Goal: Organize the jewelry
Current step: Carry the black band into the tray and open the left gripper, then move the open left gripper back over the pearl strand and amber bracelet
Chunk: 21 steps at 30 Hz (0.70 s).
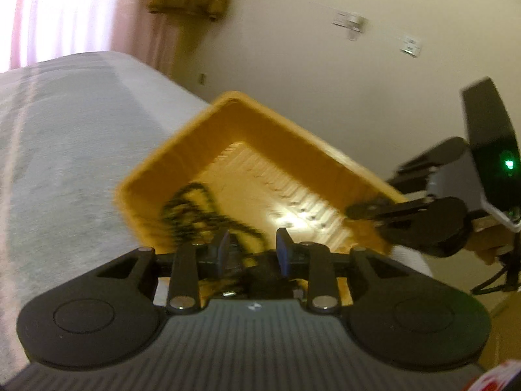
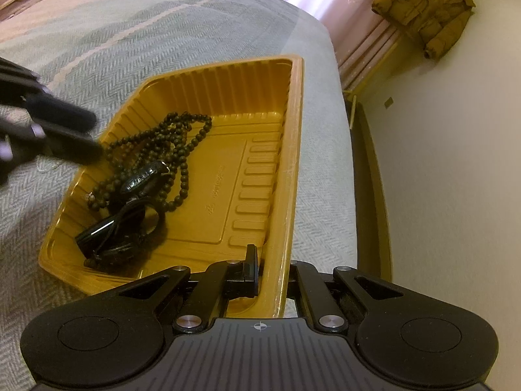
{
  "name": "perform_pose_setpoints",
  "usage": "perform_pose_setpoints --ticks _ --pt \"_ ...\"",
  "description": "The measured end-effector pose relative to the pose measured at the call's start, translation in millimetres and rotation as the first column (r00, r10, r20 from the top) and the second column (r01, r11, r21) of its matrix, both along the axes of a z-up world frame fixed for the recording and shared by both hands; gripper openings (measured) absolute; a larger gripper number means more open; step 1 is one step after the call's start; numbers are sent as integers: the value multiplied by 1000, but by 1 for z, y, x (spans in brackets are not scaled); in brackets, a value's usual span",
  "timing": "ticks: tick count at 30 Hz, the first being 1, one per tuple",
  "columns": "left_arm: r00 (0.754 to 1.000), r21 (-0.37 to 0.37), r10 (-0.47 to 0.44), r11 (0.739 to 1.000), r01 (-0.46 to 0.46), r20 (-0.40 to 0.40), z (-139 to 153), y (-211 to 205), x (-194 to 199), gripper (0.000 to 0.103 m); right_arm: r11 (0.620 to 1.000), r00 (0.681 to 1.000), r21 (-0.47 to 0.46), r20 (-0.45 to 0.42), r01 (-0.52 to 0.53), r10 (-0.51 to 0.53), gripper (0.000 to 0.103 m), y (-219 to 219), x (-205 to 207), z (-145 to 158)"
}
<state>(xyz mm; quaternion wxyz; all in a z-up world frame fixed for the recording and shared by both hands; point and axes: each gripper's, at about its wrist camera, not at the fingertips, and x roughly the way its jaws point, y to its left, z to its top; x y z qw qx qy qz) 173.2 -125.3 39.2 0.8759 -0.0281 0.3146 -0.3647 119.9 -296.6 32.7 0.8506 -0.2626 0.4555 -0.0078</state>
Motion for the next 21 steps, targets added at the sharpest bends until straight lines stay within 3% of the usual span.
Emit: perform_pose_setpoints --ticks 6,13,17,21 --pt "989 36 144 989 -144 -9 -10 57 8 27 1000 1000 -1 1 -1 1 4 0 0 0" --pt "950 89 311 947 -309 -15 -24 125 16 28 1000 1000 -7 2 -2 2 4 2 -1 0" --pt "950 138 312 941 -308 -5 -38 131 12 28 1000 1000 -10 2 -1 1 4 2 -1 0" --pt "967 216 250 943 -253 38 -56 112 2 28 1000 1000 -11 1 -2 2 4 1 0 -1"
